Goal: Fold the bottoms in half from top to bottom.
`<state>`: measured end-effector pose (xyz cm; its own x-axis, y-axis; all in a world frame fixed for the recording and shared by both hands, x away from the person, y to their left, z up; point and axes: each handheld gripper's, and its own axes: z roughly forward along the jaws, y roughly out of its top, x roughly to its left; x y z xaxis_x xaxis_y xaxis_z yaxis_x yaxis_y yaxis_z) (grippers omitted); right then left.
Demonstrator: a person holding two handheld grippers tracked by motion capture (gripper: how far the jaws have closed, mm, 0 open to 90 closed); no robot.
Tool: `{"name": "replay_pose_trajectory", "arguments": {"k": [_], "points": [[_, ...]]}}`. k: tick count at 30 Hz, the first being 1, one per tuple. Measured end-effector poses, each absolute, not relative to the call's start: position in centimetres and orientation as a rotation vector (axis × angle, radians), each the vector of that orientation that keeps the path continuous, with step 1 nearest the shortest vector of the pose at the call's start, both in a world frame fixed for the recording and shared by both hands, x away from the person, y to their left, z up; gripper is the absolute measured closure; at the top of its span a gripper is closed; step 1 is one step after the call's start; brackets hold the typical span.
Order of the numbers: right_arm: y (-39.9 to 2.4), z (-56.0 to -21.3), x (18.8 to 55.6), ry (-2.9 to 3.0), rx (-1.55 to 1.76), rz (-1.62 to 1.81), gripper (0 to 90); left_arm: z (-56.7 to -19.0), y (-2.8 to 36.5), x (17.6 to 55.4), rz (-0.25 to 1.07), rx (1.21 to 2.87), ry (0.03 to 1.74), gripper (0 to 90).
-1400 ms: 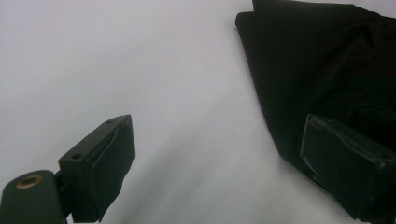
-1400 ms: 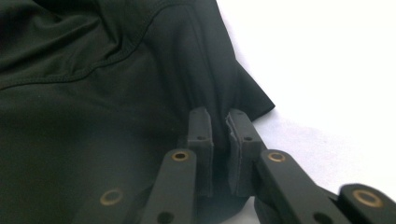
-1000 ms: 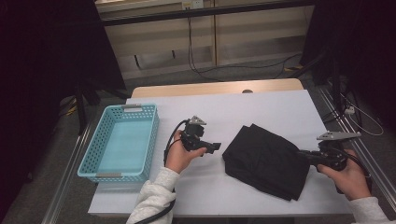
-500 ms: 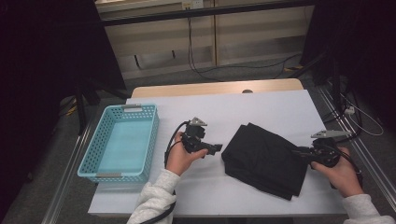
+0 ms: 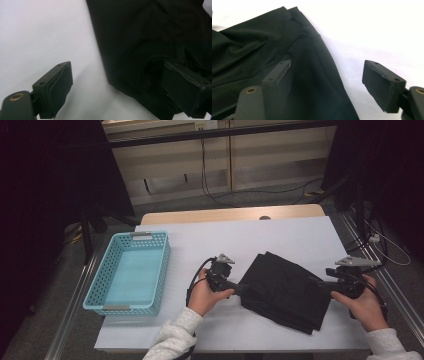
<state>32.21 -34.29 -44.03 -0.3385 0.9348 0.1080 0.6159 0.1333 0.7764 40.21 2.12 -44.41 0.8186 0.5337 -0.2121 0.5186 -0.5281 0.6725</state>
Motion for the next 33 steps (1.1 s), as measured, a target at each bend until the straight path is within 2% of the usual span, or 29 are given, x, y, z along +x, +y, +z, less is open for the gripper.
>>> {"name": "replay_pose_trajectory", "arguments": {"k": [4, 11, 13, 16, 19, 24, 33], "points": [[-34.0, -44.0, 32.3, 2.013, 1.483, 1.067, 21.6, -45.1, 1.3, 39.4, 0.026, 2.282, 0.767, 18.7], [-34.0, -43.9, 32.2, 2.005, 1.47, 1.076, 21.7, -45.3, 1.0, 38.6, 0.151, 2.289, 0.762, 49.4], [-34.0, -43.9, 32.2, 2.004, 1.472, 1.073, 21.6, -45.2, 1.0, 38.5, 0.135, 2.288, 0.771, 55.6], [-34.0, -44.0, 32.2, 2.001, 1.469, 1.071, 21.8, -45.2, 1.0, 38.5, 0.09, 2.275, 0.801, 70.6], [-34.0, -43.9, 32.2, 1.995, 1.469, 1.069, 21.7, -45.1, 1.2, 38.7, 0.051, 2.27, 0.824, 79.1], [-34.0, -43.9, 32.1, 1.99, 1.468, 1.071, 21.0, -44.9, 1.4, 39.2, 0.038, 2.265, 0.848, 83.3], [-34.4, -44.0, 32.0, 1.957, 1.484, 1.066, 18.4, -44.2, 3.0, 41.0, 0.064, 2.213, 0.875, 83.7]]}}
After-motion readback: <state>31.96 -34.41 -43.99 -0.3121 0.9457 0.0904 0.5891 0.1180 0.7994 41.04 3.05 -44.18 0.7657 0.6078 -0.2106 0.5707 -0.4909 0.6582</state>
